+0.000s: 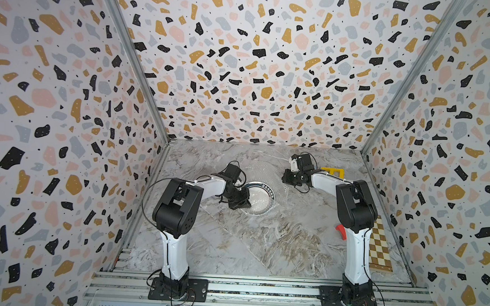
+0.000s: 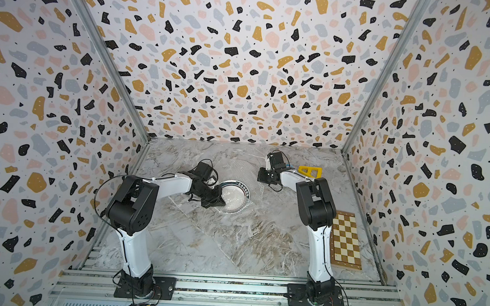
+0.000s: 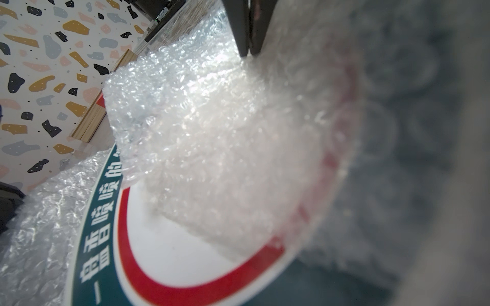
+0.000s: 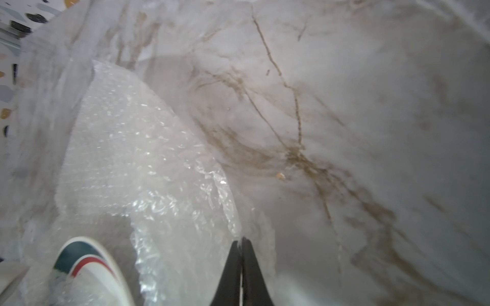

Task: Wrap dinner plates in bubble wrap
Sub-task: Wrap the plate in the bubble wrap.

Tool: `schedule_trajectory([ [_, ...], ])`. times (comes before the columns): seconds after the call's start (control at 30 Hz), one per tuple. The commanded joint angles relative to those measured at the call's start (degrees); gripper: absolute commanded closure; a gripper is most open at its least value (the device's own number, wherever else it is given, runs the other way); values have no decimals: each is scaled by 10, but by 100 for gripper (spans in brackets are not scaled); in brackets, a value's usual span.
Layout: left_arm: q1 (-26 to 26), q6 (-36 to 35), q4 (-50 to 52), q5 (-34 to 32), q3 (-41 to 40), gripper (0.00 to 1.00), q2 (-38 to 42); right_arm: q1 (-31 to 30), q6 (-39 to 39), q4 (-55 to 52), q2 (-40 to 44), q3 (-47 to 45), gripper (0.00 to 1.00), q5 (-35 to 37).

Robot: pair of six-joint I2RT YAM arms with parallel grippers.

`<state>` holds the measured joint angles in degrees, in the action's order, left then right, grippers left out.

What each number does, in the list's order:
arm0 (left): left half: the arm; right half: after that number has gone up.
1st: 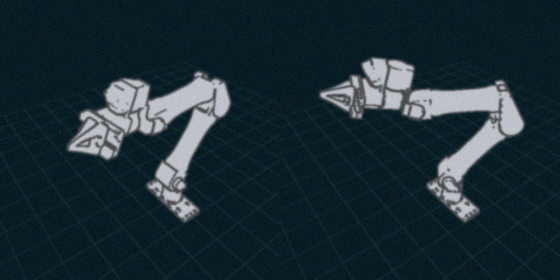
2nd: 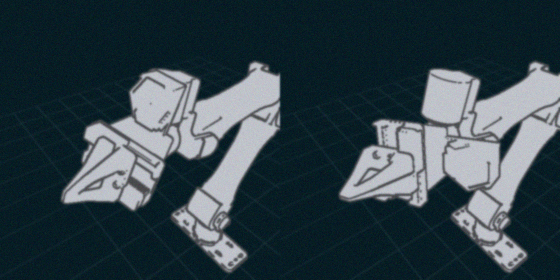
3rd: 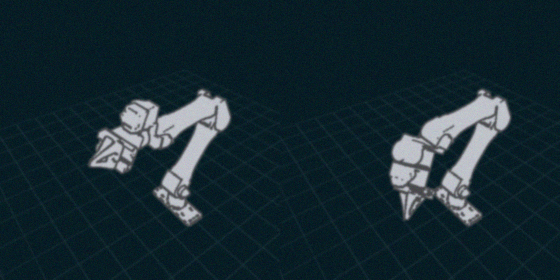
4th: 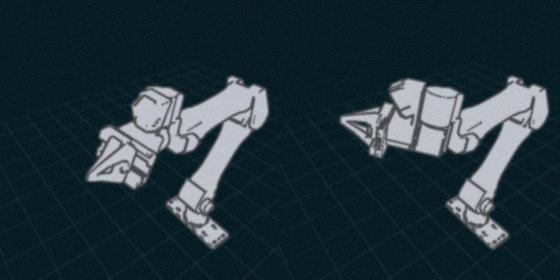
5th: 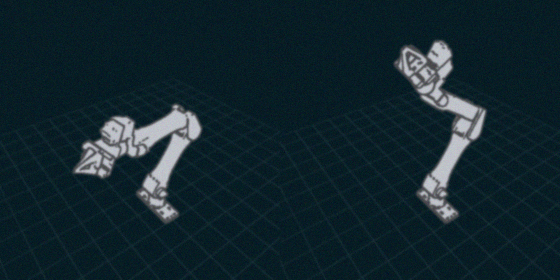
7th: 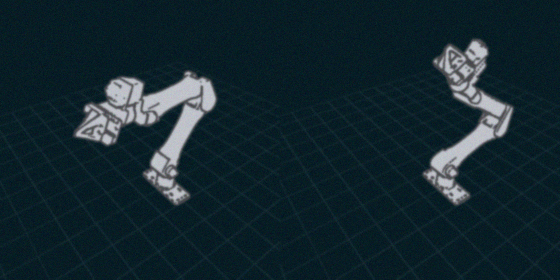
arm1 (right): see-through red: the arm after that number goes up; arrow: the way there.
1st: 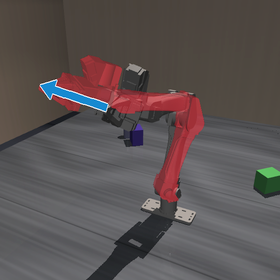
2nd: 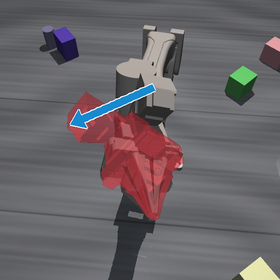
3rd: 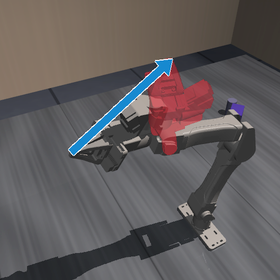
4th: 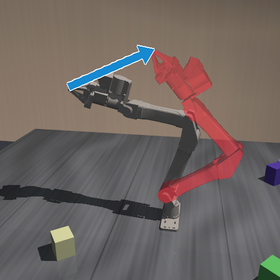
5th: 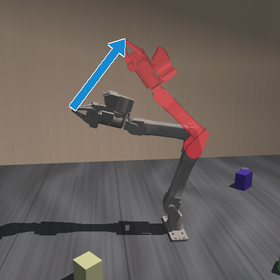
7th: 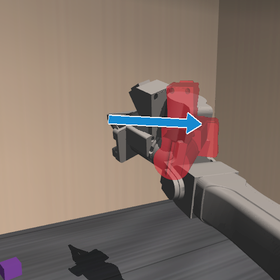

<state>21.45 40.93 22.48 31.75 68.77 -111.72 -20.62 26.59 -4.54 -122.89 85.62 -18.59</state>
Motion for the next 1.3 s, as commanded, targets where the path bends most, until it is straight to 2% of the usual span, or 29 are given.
schedule_trajectory([
  [0.0, -3, -5, 28, -43, 4, 97, -20, -8, -4, 29, 64, -4, 98, -42],
  [0.3, -2, -3, 21, -41, 3, 97, -23, -28, 31, 89, 83, -58, 100, -166],
  [0.53, -3, -2, 18, -34, 8, 97, -28, -47, 20, 93, 71, -77, 100, -176],
  [0.83, -2, 2, 16, -33, 13, 97, -32, -75, 1, 74, 93, -94, 100, -237],
  [1.27, -3, 4, 11, -27, 15, 97, -34, -134, 32, 107, 87, -137, 100, -263],
])
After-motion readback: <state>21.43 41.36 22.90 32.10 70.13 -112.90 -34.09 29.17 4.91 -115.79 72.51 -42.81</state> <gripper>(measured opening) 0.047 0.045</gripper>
